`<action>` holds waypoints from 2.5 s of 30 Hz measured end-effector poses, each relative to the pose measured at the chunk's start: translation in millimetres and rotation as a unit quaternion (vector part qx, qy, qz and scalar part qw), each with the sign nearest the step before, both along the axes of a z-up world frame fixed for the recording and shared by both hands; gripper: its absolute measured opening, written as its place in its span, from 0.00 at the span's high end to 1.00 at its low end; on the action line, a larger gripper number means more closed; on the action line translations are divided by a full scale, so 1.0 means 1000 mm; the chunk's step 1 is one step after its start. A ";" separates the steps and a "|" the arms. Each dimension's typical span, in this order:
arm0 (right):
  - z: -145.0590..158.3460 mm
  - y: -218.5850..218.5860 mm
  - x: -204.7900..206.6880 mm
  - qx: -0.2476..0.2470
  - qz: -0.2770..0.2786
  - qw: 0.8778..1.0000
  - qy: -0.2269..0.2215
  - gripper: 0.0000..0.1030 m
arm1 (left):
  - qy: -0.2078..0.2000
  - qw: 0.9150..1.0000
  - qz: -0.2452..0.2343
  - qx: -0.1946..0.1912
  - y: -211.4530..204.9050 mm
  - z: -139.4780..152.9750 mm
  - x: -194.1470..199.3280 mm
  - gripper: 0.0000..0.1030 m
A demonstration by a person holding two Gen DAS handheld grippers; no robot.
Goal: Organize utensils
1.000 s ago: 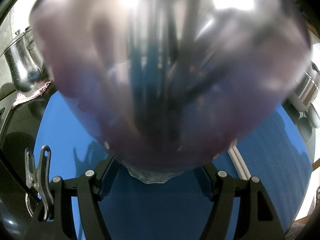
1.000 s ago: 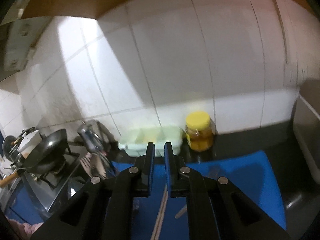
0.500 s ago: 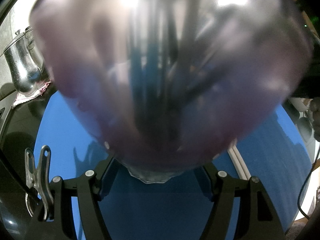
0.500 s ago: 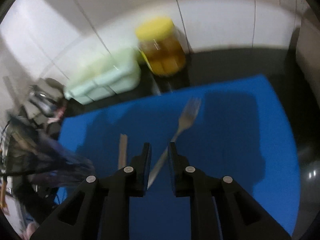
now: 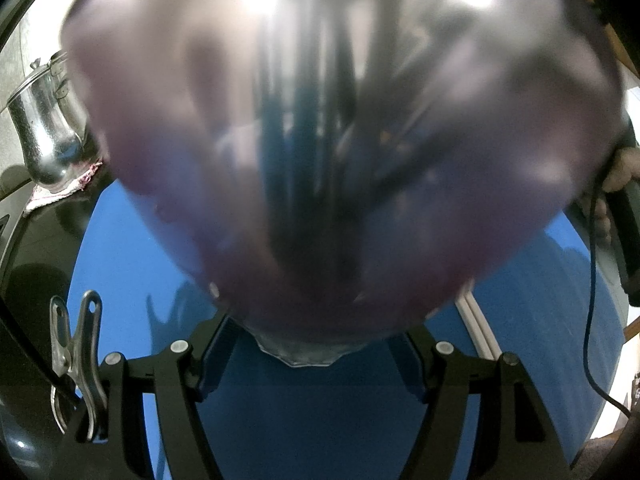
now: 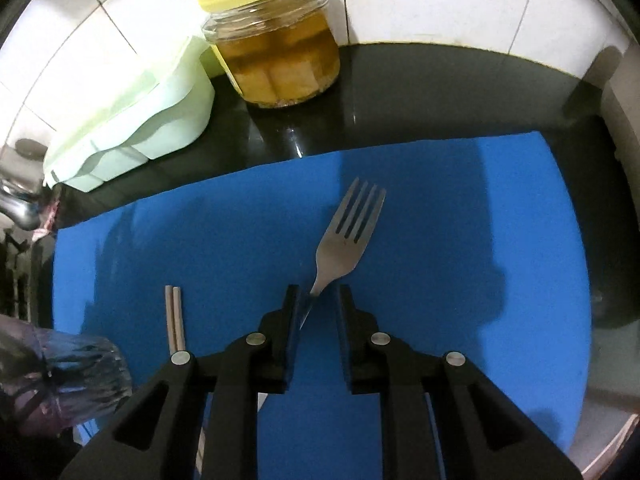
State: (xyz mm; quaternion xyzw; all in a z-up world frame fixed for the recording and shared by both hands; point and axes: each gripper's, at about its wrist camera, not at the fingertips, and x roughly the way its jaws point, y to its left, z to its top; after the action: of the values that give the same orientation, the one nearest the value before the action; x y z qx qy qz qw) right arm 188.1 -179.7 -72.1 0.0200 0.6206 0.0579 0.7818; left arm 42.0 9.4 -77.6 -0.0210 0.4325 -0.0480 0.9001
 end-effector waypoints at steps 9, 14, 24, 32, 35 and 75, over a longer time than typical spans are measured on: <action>0.001 0.020 0.015 -0.044 0.027 0.999 0.011 0.85 | 0.000 1.000 0.000 0.000 0.000 0.000 0.000 0.29; 0.001 0.018 0.018 -0.032 0.020 0.999 0.017 0.93 | 0.000 1.000 0.000 0.000 0.001 0.000 0.000 0.29; 0.023 -0.019 -0.022 0.096 -0.013 0.995 -0.038 0.99 | 0.000 1.000 0.000 0.000 0.000 0.000 0.000 0.29; 0.046 -0.022 -0.051 0.108 0.020 0.990 -0.084 0.98 | 0.000 1.000 0.000 0.002 -0.002 0.001 0.000 0.29; 0.035 -0.017 -0.041 0.100 0.030 0.991 -0.081 0.89 | 0.000 1.000 0.001 0.002 -0.002 0.000 0.000 0.29; 0.074 -0.007 -0.107 0.169 0.057 0.951 -0.254 0.77 | 0.000 1.000 0.001 0.002 -0.002 -0.002 -0.001 0.29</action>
State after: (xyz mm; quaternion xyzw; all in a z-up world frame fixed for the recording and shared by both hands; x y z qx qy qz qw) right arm 80.7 -186.3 1.9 0.1012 0.3825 0.2094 0.8942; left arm 41.0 7.8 -79.8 -0.0194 0.4327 -0.0466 0.9001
